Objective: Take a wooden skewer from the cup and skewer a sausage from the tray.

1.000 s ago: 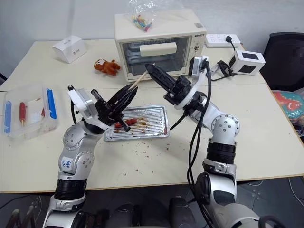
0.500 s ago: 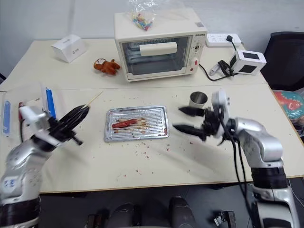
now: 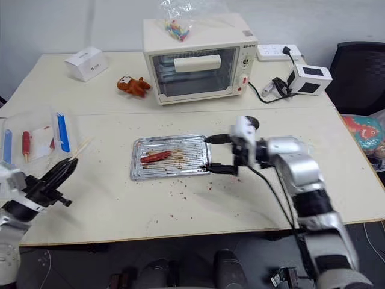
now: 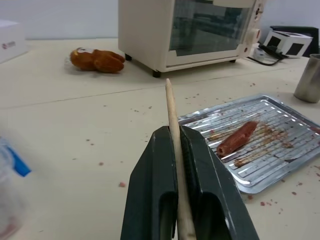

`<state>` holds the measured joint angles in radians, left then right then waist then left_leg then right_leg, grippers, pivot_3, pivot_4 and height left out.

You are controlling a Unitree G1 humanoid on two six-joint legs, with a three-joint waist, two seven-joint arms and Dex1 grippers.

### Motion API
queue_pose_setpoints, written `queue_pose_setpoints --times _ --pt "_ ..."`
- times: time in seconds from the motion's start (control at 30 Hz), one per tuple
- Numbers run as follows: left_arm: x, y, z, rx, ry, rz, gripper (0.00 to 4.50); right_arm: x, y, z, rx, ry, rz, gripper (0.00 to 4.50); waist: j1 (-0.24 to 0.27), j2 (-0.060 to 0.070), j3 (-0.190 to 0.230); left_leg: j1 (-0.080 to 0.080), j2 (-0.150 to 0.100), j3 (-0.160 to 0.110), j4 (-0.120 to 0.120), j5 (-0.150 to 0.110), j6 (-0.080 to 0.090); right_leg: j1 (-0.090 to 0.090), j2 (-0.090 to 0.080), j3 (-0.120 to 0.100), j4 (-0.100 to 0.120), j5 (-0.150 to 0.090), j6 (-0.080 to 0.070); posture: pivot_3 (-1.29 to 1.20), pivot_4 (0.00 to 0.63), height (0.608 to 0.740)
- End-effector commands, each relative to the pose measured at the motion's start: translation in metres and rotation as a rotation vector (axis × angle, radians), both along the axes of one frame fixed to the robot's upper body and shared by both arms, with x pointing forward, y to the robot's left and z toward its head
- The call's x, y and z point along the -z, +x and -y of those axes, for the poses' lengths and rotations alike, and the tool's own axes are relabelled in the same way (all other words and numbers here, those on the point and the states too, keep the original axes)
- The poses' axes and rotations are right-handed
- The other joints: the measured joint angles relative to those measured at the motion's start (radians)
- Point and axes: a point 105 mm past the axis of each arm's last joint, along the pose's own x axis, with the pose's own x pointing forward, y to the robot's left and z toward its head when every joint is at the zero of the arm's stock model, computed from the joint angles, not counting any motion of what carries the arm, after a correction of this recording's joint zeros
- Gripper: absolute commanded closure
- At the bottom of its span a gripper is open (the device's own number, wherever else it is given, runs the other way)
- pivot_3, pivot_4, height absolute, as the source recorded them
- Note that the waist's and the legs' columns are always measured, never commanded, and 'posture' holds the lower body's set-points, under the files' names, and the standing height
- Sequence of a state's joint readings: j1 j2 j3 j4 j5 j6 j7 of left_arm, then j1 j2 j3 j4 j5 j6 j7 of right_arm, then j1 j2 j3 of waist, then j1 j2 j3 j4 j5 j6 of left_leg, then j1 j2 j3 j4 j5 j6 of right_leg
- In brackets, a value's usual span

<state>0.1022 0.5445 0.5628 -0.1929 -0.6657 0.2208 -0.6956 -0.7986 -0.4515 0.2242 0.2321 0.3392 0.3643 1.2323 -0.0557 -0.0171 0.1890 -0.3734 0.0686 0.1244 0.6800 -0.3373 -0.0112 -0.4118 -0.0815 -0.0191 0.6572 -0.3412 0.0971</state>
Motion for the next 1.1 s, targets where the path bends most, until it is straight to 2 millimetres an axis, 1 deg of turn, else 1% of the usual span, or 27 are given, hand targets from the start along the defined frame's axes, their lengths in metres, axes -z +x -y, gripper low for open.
queue_pose_setpoints --times 0.03,0.1,0.2,0.27,0.33,0.43,0.63,0.73,1.03,1.1 --pt "-0.012 0.000 0.008 0.014 0.010 0.045 4.50 0.008 0.014 -0.021 0.004 -0.071 -0.017 0.02 -0.002 0.000 0.000 -0.001 0.000 0.000 0.000 0.000 0.000 0.000 0.000 0.000 0.000 0.000 0.000 0.00 0.150 0.740" --pt "-0.012 0.000 0.012 0.020 0.005 0.047 4.50 0.014 0.026 -0.044 0.001 -0.101 -0.051 0.02 -0.005 0.000 0.000 -0.001 -0.001 0.000 0.000 0.000 0.000 0.000 0.000 0.000 0.000 0.000 0.000 0.00 0.150 0.740" --pt "-0.013 -0.001 0.015 0.024 0.000 0.049 4.50 0.019 0.035 -0.063 -0.010 -0.127 -0.064 0.02 -0.009 -0.001 0.000 -0.001 -0.001 0.001 0.001 0.000 0.000 0.000 0.000 0.000 0.001 0.000 0.000 0.00 0.150 0.740" --pt "-0.013 -0.002 0.016 0.023 -0.001 0.050 4.50 0.020 0.038 -0.070 -0.027 -0.131 -0.062 0.02 -0.008 -0.001 0.000 -0.001 -0.001 0.000 0.001 0.000 0.000 0.000 0.000 -0.001 0.001 0.000 0.000 0.00 0.150 0.740" --pt "-0.012 -0.003 0.017 0.022 -0.004 0.049 4.50 0.023 0.037 -0.081 -0.050 -0.144 -0.056 0.02 -0.009 -0.001 0.000 -0.002 -0.001 0.000 0.001 0.000 0.000 0.000 -0.001 -0.001 0.001 0.000 0.000 0.00 0.150 0.740" --pt "-0.012 -0.004 0.018 0.019 -0.008 0.050 4.50 0.026 0.038 -0.093 -0.052 -0.153 -0.047 0.02 -0.020 -0.001 0.000 -0.002 -0.001 0.000 0.001 0.000 0.000 0.000 -0.001 -0.001 0.001 0.000 0.000 0.00 0.150 0.740" --pt "-0.012 -0.006 0.019 0.016 -0.011 0.053 4.50 0.034 0.041 -0.104 -0.026 -0.170 -0.009 0.02 -0.032 -0.001 0.000 -0.002 0.000 0.000 0.000 0.000 -0.001 -0.001 0.000 -0.001 0.001 0.000 0.000 0.00 0.150 0.740" --pt "-0.013 -0.006 0.019 0.015 -0.010 0.056 4.50 0.033 0.040 -0.110 -0.023 -0.151 0.001 0.64 -0.033 -0.001 0.000 -0.002 0.000 0.000 0.000 0.000 -0.001 -0.001 0.000 -0.001 0.001 0.000 0.000 0.00 0.150 0.740" --pt "-0.011 -0.005 0.021 0.023 -0.006 0.051 4.50 0.038 0.037 -0.113 -0.040 -0.159 0.024 3.71 -0.034 -0.001 0.000 -0.002 0.000 0.000 -0.001 0.000 -0.001 -0.001 0.000 0.000 0.001 0.000 0.000 0.00 0.150 0.740" --pt "-0.011 -0.004 0.022 0.025 -0.006 0.051 4.50 0.038 0.037 -0.114 -0.030 -0.148 0.026 3.71 -0.034 -0.001 0.000 -0.002 0.000 0.000 -0.001 0.000 -0.001 -0.001 0.000 0.000 0.001 0.000 0.000 0.00 0.150 0.740"
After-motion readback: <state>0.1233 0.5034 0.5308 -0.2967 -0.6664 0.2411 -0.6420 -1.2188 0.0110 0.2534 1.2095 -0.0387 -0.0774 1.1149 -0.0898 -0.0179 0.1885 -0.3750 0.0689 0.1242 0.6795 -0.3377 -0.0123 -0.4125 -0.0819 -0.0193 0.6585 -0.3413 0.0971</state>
